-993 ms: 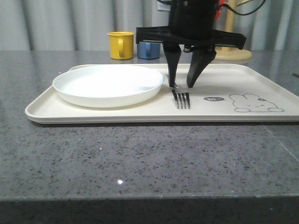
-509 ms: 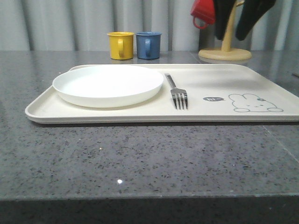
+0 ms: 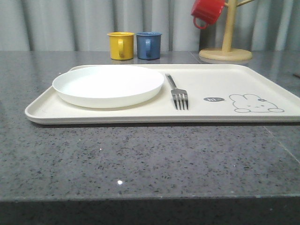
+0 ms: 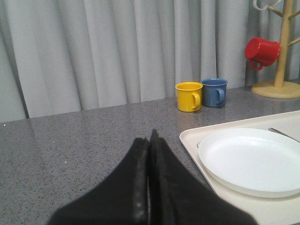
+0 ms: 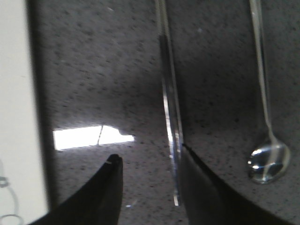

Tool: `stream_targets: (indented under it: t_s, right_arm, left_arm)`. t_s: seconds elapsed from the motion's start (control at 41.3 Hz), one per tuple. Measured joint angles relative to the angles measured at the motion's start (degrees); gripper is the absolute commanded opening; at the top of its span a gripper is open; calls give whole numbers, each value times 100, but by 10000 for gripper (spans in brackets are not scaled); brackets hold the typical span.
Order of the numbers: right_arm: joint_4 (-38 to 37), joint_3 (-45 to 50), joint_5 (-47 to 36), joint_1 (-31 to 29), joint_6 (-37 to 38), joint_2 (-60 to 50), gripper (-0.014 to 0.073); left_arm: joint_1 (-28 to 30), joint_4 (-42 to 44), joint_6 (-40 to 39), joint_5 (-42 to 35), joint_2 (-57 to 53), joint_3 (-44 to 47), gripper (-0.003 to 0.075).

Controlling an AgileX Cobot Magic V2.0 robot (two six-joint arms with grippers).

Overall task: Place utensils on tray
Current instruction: 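Grasp the chopsticks with the right gripper and carry them over the tray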

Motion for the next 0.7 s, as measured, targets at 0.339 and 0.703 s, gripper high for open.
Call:
stream_targets:
  t_s: [0.339, 0.703]
  right_arm:
    - [52, 322, -233, -212, -403, 383, 326]
    - [61, 335, -348, -212, -438, 738, 326]
  left_arm:
    - [0, 0, 0, 0, 0, 0, -19]
    - [0, 0, 0, 0, 0, 0, -19]
